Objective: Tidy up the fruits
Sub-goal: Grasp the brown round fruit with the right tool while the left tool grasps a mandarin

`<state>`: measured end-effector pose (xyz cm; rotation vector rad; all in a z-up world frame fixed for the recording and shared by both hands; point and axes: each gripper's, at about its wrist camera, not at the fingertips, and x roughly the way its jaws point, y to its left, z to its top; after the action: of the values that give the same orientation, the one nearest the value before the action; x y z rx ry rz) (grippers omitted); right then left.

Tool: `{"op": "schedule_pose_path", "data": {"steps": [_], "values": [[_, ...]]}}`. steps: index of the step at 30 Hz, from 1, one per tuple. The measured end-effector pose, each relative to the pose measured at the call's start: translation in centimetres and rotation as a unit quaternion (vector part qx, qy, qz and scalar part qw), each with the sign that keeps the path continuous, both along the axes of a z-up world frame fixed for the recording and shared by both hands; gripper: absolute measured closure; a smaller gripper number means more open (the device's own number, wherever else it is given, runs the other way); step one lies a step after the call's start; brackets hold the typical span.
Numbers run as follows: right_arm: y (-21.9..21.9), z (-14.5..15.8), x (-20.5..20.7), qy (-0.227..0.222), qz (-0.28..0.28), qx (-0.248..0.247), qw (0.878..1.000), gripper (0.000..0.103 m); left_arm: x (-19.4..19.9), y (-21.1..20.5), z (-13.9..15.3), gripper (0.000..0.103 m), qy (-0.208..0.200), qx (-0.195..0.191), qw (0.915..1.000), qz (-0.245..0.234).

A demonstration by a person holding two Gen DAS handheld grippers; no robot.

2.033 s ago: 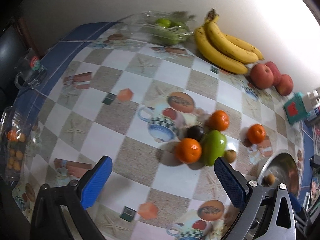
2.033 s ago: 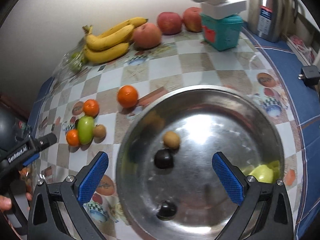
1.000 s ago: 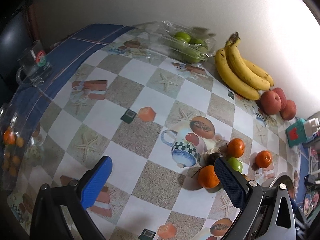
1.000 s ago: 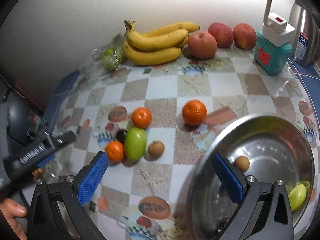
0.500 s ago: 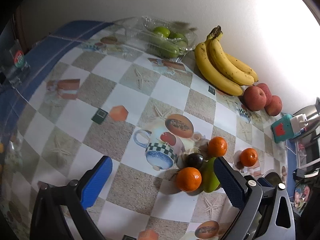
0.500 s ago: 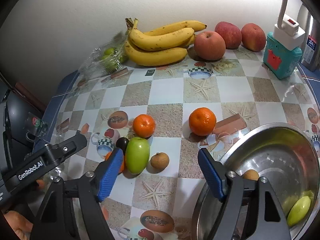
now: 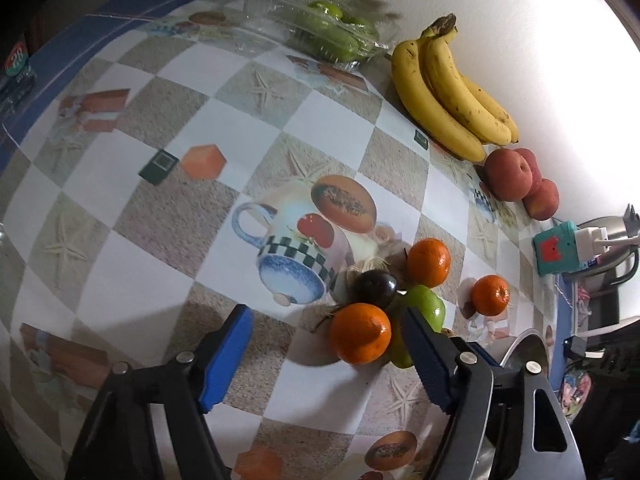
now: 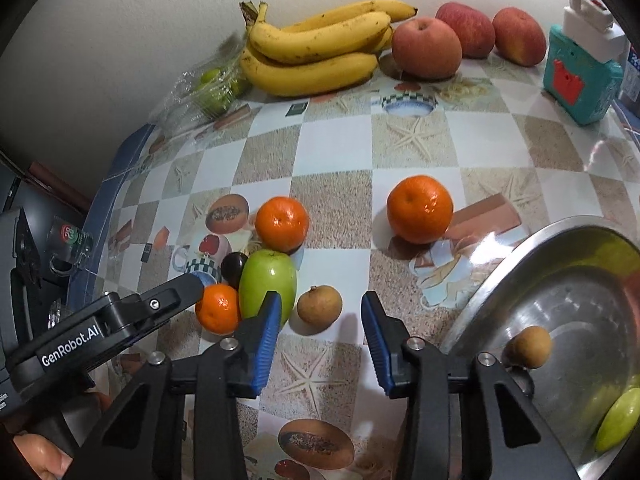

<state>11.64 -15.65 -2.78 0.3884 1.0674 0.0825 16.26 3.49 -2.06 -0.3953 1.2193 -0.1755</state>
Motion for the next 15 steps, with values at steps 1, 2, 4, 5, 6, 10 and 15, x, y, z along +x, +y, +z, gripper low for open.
{"op": "schedule_pose_path", "data": {"steps": [1, 2, 4, 5, 6, 10, 15], "values": [[0.0, -0.2, 0.1, 0.002, -0.001, 0.000, 1.000, 0.062, 0.0, 0.0, -0.1, 0.027, 0.001, -0.005, 1.0000, 0.001], [0.0, -0.3, 0.1, 0.003, -0.001, 0.002, 1.000, 0.064, 0.0, -0.1, -0.2, 0.029, 0.003, -0.007, 1.0000, 0.000], [0.1, -0.6, 0.3, 0.005, -0.001, 0.003, 1.000, 0.068, 0.1, -0.3, -0.3, 0.031, 0.002, -0.009, 1.0000, -0.002], [0.2, -0.7, 0.3, 0.006, 0.000, 0.003, 1.000, 0.069, 0.1, -0.4, -0.4, 0.032, 0.003, -0.012, 0.9999, -0.003], [0.2, -0.8, 0.4, 0.007, 0.001, 0.004, 1.000, 0.070, 0.1, -0.5, -0.4, 0.033, 0.004, -0.016, 0.9999, -0.003], [0.3, -0.9, 0.4, 0.006, 0.000, 0.009, 1.000, 0.076, 0.1, -0.7, -0.5, 0.035, 0.005, -0.024, 0.9997, -0.007], [0.2, -0.9, 0.4, 0.005, -0.001, 0.012, 1.000, 0.076, 0.1, -1.2, -0.8, 0.047, 0.010, -0.017, 0.9997, -0.010]]}}
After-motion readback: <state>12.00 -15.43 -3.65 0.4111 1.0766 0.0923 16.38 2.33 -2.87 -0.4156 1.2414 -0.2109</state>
